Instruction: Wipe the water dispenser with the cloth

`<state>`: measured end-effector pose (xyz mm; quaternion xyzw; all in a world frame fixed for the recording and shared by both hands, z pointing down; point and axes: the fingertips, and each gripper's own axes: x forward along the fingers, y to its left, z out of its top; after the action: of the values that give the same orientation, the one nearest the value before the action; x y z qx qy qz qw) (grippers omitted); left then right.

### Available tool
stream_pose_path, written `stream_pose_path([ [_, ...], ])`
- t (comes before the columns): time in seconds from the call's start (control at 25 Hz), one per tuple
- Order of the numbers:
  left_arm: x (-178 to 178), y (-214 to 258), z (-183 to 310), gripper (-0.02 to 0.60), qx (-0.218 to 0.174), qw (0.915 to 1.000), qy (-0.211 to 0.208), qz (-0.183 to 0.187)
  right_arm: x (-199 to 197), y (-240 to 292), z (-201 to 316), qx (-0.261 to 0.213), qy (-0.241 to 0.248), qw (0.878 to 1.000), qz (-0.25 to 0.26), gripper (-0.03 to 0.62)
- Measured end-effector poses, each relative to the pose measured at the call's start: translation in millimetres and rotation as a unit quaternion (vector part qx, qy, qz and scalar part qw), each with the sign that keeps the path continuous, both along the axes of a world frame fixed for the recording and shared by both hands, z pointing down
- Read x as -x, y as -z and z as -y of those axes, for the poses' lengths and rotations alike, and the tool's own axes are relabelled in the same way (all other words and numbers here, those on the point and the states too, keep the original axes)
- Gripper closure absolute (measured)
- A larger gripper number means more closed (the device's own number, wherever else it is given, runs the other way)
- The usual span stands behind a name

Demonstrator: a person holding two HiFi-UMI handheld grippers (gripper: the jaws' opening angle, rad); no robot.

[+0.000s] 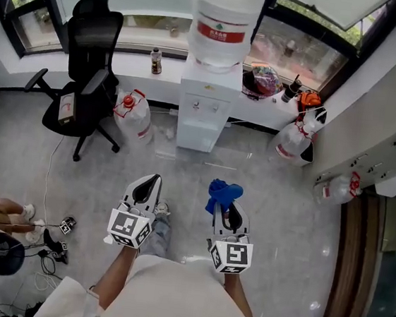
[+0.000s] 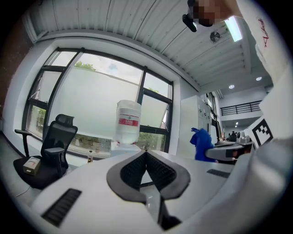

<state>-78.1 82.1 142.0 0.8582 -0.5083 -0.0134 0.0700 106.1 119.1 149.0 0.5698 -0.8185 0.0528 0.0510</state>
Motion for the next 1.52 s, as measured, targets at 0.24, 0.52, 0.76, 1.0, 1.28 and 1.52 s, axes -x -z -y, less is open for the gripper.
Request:
stream_pose_path([
  [0.24, 27.7, 16.2, 90.2, 0.571, 0.000, 0.9999, -0.009, -0.005, 36.9, 25.2, 97.0, -0.008, 0.003, 1.000, -0.010, 0.497],
  [0.52, 53.8, 32.2, 180.5, 0.571, -0.003, 0.9998, -0.020, -0.008, 71.0, 40.0, 199.9, -0.012, 0.001, 1.000, -0.012, 0.497],
  [0.76, 69.1, 32.3, 235.4, 0.571, 0.002, 0.9993, -0.038, -0.009, 89.2, 46.8, 250.7, -0.014, -0.010, 1.000, -0.014, 0.497],
  [1.0, 66.1, 34.2, 270.4, 0.571, -0.003, 0.9986, -0.051, -0.010, 87.4, 40.9, 272.8, -0.006, -0.022, 1.000, -0.015, 0.497],
  [1.28, 50.2, 22.2, 283.0, 0.571, 0.011, 0.9978, -0.064, -0.009, 76.4, 31.4, 283.4, 0.005, -0.024, 1.000, -0.013, 0.497],
  [1.52, 38.5, 10.4, 281.4, 0.571, 0.024, 0.9983, -0.053, -0.005, 60.0, 20.0, 285.6, 0.015, -0.019, 1.000, -0.009, 0.497],
])
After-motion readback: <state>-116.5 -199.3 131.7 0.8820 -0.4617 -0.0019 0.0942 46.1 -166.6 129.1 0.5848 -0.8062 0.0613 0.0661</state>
